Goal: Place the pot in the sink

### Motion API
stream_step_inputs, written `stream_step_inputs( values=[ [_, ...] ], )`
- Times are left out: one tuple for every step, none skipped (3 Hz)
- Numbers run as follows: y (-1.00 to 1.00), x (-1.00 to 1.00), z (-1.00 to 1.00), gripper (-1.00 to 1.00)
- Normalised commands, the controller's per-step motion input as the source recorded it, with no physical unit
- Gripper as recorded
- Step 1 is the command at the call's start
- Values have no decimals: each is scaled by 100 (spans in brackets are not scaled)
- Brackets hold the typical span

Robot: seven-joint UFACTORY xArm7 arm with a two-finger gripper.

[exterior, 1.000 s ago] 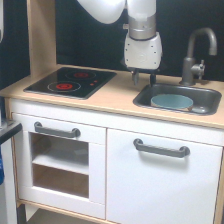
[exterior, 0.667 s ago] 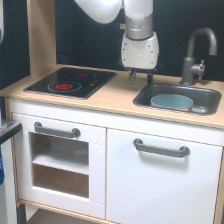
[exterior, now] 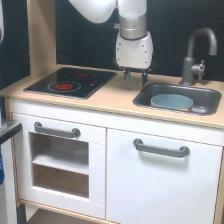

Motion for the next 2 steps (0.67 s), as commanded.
stream_step_inputs(
  values=[
    [-6, -35, 36, 100],
    [-9, -31, 33, 100]
  ],
)
